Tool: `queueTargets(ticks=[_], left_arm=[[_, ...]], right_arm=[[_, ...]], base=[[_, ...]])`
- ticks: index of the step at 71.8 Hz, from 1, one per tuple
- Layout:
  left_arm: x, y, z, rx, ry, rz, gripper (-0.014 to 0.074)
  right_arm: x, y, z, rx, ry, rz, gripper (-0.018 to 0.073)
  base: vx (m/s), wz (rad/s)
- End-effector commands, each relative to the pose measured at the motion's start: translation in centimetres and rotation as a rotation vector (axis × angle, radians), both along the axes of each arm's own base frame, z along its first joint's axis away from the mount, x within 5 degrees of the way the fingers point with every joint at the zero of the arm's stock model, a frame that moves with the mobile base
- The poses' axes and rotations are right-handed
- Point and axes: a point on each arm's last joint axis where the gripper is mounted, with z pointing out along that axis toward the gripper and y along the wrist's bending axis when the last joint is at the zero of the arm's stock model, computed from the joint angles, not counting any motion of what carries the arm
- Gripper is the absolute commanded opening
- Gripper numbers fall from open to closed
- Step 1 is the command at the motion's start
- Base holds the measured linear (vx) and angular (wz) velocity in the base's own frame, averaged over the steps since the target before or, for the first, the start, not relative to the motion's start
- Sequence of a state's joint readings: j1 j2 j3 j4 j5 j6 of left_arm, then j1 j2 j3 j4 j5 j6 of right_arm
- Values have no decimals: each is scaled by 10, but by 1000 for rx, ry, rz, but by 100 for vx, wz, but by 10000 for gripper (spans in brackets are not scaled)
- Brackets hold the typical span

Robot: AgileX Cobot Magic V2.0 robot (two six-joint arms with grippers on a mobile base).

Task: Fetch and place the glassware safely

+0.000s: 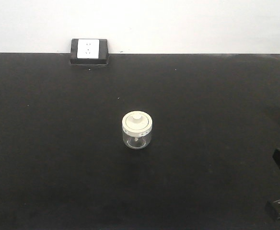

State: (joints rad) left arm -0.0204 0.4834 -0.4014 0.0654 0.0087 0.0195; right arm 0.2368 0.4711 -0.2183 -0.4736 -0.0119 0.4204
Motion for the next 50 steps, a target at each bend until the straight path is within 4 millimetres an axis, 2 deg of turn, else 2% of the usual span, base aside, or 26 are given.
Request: queueTargets(ticks=[1, 16, 30, 38, 50], left_arm=[[-1, -1, 15, -16, -96, -11, -7], [-4, -1, 15, -14, -92, -10, -7], [-23, 0, 8, -14, -46, -1, -7], [-35, 1, -12, -15, -29, 1, -7], [-49, 1, -54, -44, -41, -5, -7]], right_arm=[[1, 2, 14, 19, -77, 24, -3], [1, 2, 14, 19, -77, 24, -3], [1, 2, 14, 19, -77, 24, -3], [1, 2, 14, 19, -77, 24, -3], [1, 2, 14, 19, -77, 24, -3]], base=[[0, 0], [0, 0], [0, 0], [0, 0], [0, 0]])
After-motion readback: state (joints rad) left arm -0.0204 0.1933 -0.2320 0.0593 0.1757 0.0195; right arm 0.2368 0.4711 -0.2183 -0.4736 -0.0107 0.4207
